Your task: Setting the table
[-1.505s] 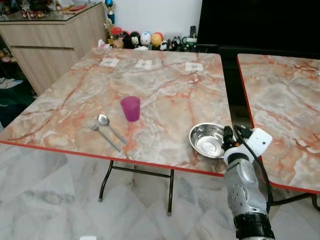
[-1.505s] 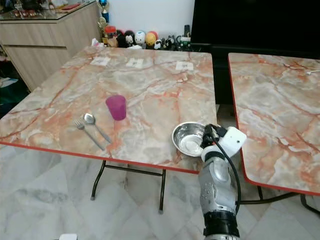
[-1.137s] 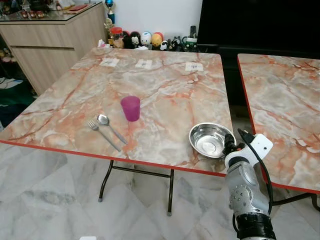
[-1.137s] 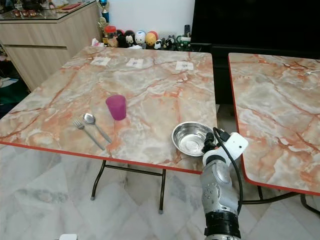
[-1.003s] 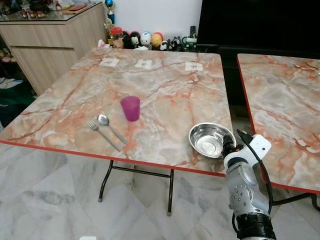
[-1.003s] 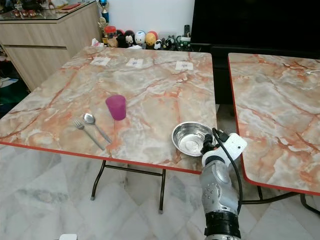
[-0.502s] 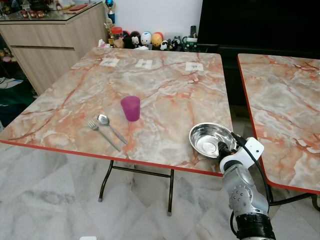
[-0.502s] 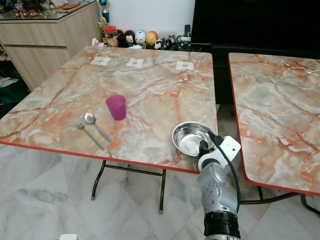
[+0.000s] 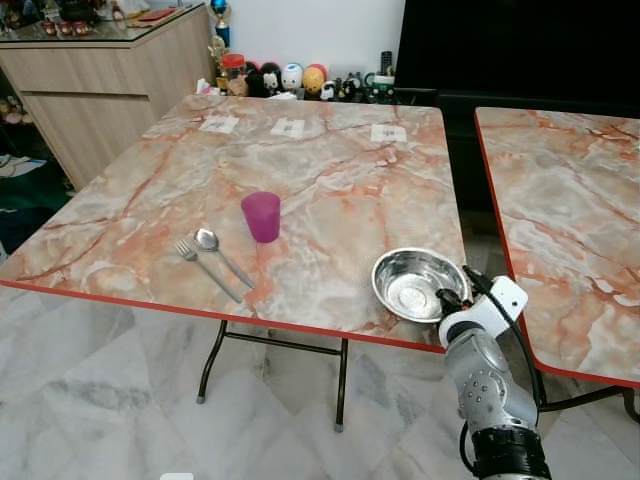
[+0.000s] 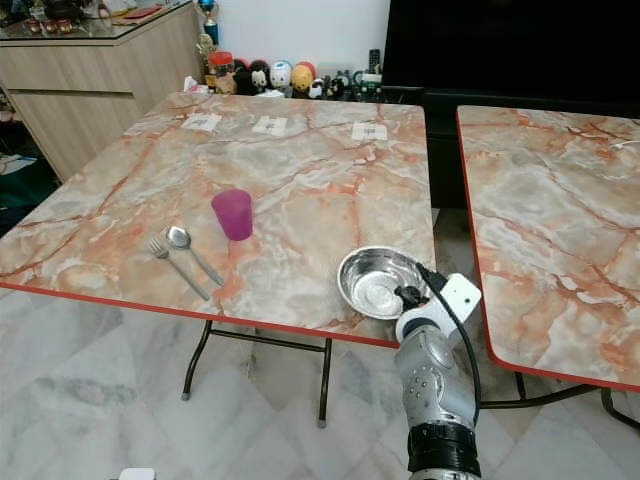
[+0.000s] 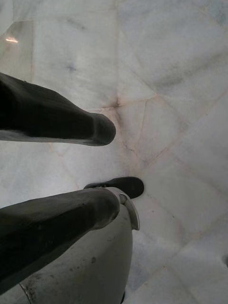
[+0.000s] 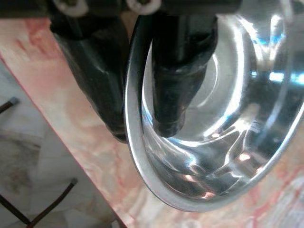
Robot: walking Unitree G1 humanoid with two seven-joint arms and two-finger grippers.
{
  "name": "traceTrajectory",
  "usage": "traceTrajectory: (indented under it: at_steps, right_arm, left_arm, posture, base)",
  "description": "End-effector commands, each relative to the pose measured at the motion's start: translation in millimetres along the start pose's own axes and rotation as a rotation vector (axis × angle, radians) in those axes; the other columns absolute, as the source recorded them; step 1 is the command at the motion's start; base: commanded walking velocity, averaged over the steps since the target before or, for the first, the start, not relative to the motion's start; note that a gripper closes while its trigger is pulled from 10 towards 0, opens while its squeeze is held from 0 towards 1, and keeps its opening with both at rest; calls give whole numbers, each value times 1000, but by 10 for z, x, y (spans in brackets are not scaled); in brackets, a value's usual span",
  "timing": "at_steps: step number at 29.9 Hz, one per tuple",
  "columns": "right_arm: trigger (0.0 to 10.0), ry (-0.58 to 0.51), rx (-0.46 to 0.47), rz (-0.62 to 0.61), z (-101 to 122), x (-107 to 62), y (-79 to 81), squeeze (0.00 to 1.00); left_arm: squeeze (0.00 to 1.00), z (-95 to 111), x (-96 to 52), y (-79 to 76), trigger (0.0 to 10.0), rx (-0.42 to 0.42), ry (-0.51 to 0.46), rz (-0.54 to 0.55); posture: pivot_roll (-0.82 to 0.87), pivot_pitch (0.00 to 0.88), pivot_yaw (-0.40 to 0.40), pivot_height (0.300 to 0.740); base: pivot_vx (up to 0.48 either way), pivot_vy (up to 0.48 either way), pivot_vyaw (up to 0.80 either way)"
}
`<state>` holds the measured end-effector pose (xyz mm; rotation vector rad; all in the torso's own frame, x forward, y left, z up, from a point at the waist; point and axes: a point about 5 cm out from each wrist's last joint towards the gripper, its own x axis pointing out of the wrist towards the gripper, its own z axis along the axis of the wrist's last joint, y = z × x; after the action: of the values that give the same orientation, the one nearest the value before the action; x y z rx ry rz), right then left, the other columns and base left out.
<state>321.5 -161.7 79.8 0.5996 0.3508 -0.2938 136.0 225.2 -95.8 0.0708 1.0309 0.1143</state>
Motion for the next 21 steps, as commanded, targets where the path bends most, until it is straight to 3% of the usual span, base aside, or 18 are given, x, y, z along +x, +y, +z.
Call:
traceTrajectory:
  at_steps: [1,6,10,11,15,21]
  right_arm:
    - [0,19,4,-22,-48,2,-32,0]
    - [0,-42,36,-12,-9,-4,-38,0]
    - [0,-187,-25,60,123,-41,16,0]
    - [10000,-248,-29,98,186,-73,58,0]
    - [10000,-346,-21,164,303,-142,142,0]
    - [10000,-436,-104,224,417,-187,239,0]
  left_arm:
    - [0,-42,-7,32,10000,6,27,8]
    - [0,-43,-7,30,10000,10,27,6]
    - [0,-42,-7,31,10000,16,26,9]
    - [0,-40,-7,31,10000,20,25,10]
    - [0,-32,-7,40,10000,45,20,24]
    - [0,-35,-7,37,10000,50,22,29]
  posture:
    - [-58,0,15,740]
    - [-60,0,15,740]
    - [-59,0,17,740]
    - [-60,0,16,740]
    - [-66,0,16,740]
    - [-68,0,12,740]
  base:
    - [0,0,0]
    - [0,0,0]
    - [0,0,0]
    - [0,0,0]
    - [0,-126,0]
    - [0,-468,0]
